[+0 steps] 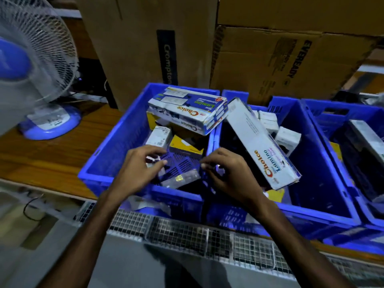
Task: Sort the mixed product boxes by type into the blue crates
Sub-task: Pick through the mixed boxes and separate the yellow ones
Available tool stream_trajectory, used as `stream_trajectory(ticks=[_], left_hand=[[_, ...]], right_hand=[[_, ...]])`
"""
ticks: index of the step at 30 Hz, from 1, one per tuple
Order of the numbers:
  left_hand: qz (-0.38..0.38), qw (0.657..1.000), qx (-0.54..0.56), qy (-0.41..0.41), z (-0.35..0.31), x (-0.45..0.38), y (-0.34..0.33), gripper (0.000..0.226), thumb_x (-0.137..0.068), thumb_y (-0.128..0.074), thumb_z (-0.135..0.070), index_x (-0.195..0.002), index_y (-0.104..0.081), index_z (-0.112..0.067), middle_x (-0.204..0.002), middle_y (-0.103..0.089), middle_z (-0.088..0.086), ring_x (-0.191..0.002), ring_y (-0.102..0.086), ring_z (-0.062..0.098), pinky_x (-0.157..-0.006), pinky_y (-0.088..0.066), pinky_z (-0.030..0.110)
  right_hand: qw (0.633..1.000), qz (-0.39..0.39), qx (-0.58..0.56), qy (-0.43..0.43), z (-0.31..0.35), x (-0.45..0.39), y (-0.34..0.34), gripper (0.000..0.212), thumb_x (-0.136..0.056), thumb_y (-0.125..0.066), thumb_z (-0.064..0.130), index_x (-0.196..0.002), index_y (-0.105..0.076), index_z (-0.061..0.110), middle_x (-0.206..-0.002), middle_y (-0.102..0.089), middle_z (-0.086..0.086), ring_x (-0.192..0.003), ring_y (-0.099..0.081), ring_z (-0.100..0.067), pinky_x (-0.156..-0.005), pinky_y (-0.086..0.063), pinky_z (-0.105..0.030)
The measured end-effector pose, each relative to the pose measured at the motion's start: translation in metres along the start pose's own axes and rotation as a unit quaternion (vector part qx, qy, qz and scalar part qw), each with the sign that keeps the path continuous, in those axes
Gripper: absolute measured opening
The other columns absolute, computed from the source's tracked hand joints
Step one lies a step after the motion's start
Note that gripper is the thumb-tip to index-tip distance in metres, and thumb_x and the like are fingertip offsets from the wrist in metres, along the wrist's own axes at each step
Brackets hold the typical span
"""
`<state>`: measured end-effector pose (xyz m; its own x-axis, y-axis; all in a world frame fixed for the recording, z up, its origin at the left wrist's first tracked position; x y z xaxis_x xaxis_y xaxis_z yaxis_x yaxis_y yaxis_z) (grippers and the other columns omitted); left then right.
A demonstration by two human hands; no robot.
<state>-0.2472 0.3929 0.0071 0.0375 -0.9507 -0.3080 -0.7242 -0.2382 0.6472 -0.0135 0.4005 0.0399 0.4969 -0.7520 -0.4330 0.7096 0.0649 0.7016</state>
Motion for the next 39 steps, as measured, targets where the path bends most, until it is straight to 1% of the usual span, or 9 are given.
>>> stream_trajectory(ticks=[11,15,19,22,24,27,30,35,39], left_hand=[[0.177,0.952,-0.234,0.084,0.104,-0.124,-0.015,0.06,-0.084,-0.076,-0.032,-0.14,-0.06,-0.017,-0.133,-0.067,0.017,-0.125,-0.061,0.036,-0.099,-0.05,0.041],[0.234,0.929,-0.27,0.095,0.144,-0.158,-0.06,0.077,-0.076,-0.08,-0.042,-0.143,-0.043,-0.032,-0.139,-0.056,0.014,-0.127,-0.058,0.038,-0.1,-0.053,0.045],[0.252,0.921,-0.26,0.145,0.139,-0.152,-0.075,0.069,-0.091,-0.074,-0.045,-0.14,-0.04,-0.012,-0.137,-0.054,0.017,-0.124,-0.059,0.034,-0.097,-0.053,0.042],[0.271,0.912,-0.27,0.144,0.18,-0.139,-0.094,0.036,-0.101,-0.063,-0.024,-0.13,-0.058,-0.003,-0.1,-0.065,0.005,-0.076,-0.071,0.002,-0.063,-0.052,0.016],[0.22,0.93,-0.251,0.153,0.227,-0.15,-0.1,0.049,-0.09,-0.076,-0.029,-0.131,-0.058,-0.009,-0.084,-0.057,-0.014,-0.049,-0.056,-0.015,-0.044,-0.044,0.009],[0.277,0.919,-0.188,0.21,0.213,-0.147,-0.094,0.065,-0.088,-0.075,-0.039,-0.143,-0.046,-0.018,-0.112,-0.063,-0.002,-0.091,-0.068,0.006,-0.069,-0.051,0.021],[0.23,0.938,-0.187,0.18,0.134,-0.149,-0.048,0.081,-0.086,-0.073,-0.045,-0.154,-0.034,-0.022,-0.146,-0.055,0.015,-0.128,-0.058,0.037,-0.093,-0.048,0.037],[0.151,0.959,-0.141,0.196,0.109,-0.15,0.01,0.063,-0.093,-0.068,-0.04,-0.148,-0.047,-0.02,-0.142,-0.061,0.016,-0.122,-0.06,0.031,-0.087,-0.043,0.031],[0.096,0.973,-0.039,0.208,0.088,-0.122,0.05,0.055,-0.096,-0.064,-0.039,-0.145,-0.053,-0.018,-0.114,-0.068,0.008,-0.092,-0.066,0.027,-0.059,-0.053,0.027]], right_hand=[[0.898,0.388,0.205,-0.027,-0.008,-0.101,-0.203,0.058,-0.088,-0.067,0.048,-0.139,-0.053,0.023,-0.141,-0.051,-0.017,-0.128,-0.054,-0.039,-0.103,-0.049,-0.052],[0.895,0.354,0.271,-0.014,-0.027,-0.107,-0.237,0.041,-0.099,-0.052,0.031,-0.138,-0.041,0.023,-0.143,-0.041,-0.016,-0.123,-0.055,-0.045,-0.092,-0.051,-0.062],[0.909,0.296,0.293,0.03,-0.024,-0.095,-0.248,0.034,-0.103,-0.043,0.021,-0.136,-0.047,0.012,-0.131,-0.048,-0.02,-0.108,-0.064,-0.043,-0.07,-0.051,-0.053],[0.911,0.293,0.286,0.045,-0.026,-0.099,-0.253,0.049,-0.101,-0.029,0.028,-0.137,-0.053,0.005,-0.133,-0.053,-0.024,-0.114,-0.061,-0.04,-0.084,-0.053,-0.052],[0.913,0.291,0.284,0.041,-0.028,-0.1,-0.254,0.066,-0.095,-0.015,0.036,-0.134,-0.054,0.002,-0.135,-0.053,-0.026,-0.114,-0.061,-0.039,-0.084,-0.051,-0.051],[0.882,0.341,0.323,-0.044,-0.038,-0.096,-0.248,0.036,-0.105,-0.036,0.023,-0.13,-0.048,0.001,-0.133,-0.048,-0.026,-0.113,-0.064,-0.046,-0.079,-0.052,-0.057],[0.889,0.385,0.223,-0.111,-0.042,-0.106,-0.231,0.057,-0.09,-0.071,0.041,-0.132,-0.051,0.008,-0.136,-0.05,-0.022,-0.124,-0.057,-0.042,-0.098,-0.051,-0.056],[0.942,0.284,0.135,-0.115,-0.013,-0.123,-0.145,0.084,-0.067,-0.082,0.064,-0.137,-0.058,0.024,-0.131,-0.057,-0.009,-0.122,-0.056,-0.029,-0.102,-0.049,-0.039],[0.966,0.236,0.029,-0.1,0.011,-0.111,-0.082,0.065,-0.07,-0.087,0.058,-0.122,-0.069,0.024,-0.11,-0.068,0.008,-0.102,-0.064,-0.013,-0.091,-0.051,-0.032]])
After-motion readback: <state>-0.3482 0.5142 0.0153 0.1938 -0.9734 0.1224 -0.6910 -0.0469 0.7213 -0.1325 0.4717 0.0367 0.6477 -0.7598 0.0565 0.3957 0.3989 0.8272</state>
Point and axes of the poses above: each hand's wrist, its own x-axis away from the middle knuckle, its own y-axis out of the back of the hand, z = x × y, the point moved 9 cm from there along -x, towards the middle knuckle
